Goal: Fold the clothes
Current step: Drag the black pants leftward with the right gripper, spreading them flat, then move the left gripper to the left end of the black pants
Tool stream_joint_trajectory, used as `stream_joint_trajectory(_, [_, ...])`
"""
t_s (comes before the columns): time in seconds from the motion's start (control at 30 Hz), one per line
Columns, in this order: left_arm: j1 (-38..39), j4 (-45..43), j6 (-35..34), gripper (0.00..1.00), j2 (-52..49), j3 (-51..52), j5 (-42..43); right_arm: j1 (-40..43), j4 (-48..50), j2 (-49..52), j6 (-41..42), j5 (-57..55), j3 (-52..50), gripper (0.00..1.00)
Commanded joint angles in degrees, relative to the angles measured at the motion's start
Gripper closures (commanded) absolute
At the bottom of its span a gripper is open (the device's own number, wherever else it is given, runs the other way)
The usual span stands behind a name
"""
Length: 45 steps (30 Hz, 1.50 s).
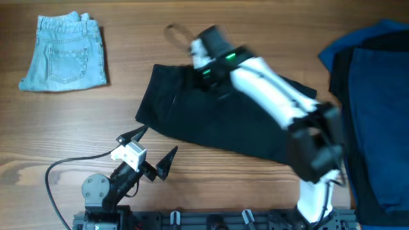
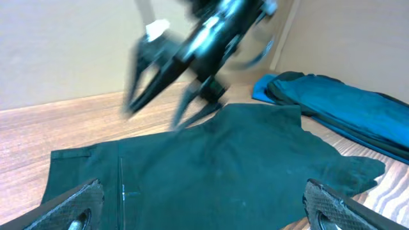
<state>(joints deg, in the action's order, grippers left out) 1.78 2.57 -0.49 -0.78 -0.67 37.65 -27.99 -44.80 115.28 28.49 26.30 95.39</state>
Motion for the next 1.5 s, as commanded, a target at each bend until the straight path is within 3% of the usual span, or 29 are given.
stream_joint_trajectory(0.0, [0.2, -0.2, -0.3, 0.0, 0.4, 0.3, 0.7, 7.2, -8.9, -13.0, 1.0, -16.5, 1.4, 0.04])
stream_joint_trajectory(0.1, [0.2, -0.2, -0.3, 0.0, 0.4, 0.3, 0.7, 11.1, -17.4, -21.0, 2.1, -24.9, 1.4, 0.0])
stream_joint_trajectory(0.3, [0.2, -4.1, -0.6, 0.0, 0.4, 0.3, 5.0, 14.5, -23.3, -30.6, -0.6, -23.5, 1.4, 0.01])
stream_joint_trajectory(0.4, [0.2, -14.1, -11.6, 0.0, 0.4, 0.1, 2.3, 14.6, -25.9, -33.1, 2.4, -26.0, 1.4, 0.01])
stream_joint_trajectory(0.47, [0.2, -14.7, -14.9, 0.0, 0.3, -1.3, 0.0, 14.6, -26.8, -33.4, 5.6, -29.1, 1.4, 0.0])
stream_joint_trajectory(0.63, [0.2, -2.7, -16.8, 0.0, -6.5, -11.1, -3.2, 14.6, -27.9, -33.3, 12.2, -32.2, 1.4, 0.0])
stream_joint_trajectory(0.77, [0.2, 15.5, -16.2, 0.0, -25.4, -29.5, -6.3, 14.6, -28.6, -33.3, 15.6, -35.1, 1.4, 0.0])
stream_joint_trajectory(0.9, [0.2, 21.8, -16.9, 0.0, -41.1, -42.6, 0.8, 14.6, -29.8, -33.3, 11.5, -32.1, 1.4, 0.0])
stream_joint_trajectory(0.97, [0.2, 20.1, -17.0, 0.0, -45.5, -43.3, 1.9, 14.6, -31.6, -33.3, 7.3, -31.9, 1.4, 0.01])
stream_joint_trajectory(1.0, [0.2, 19.8, -20.5, 0.0, -48.5, -43.3, 0.9, 14.6, -32.8, -33.3, 6.8, -32.3, 1.3, 0.0])
stream_joint_trajectory(1.1, [0.2, 27.9, -38.9, 0.0, -55.6, -43.3, -8.5, 14.6, -35.1, -33.1, 6.4, -32.5, 1.2, 0.0])
stream_joint_trajectory(1.23, [0.2, 34.1, -41.0, 0.0, -64.1, -43.3, -14.7, 14.6, -34.8, -33.1, 6.5, -32.5, 1.2, 0.0])
stream_joint_trajectory(1.47, [0.3, 36.5, -43.1, 0.0, -76.0, -45.9, -23.8, 14.6, -34.3, -33.0, 9.2, -32.5, 1.2, 0.0])
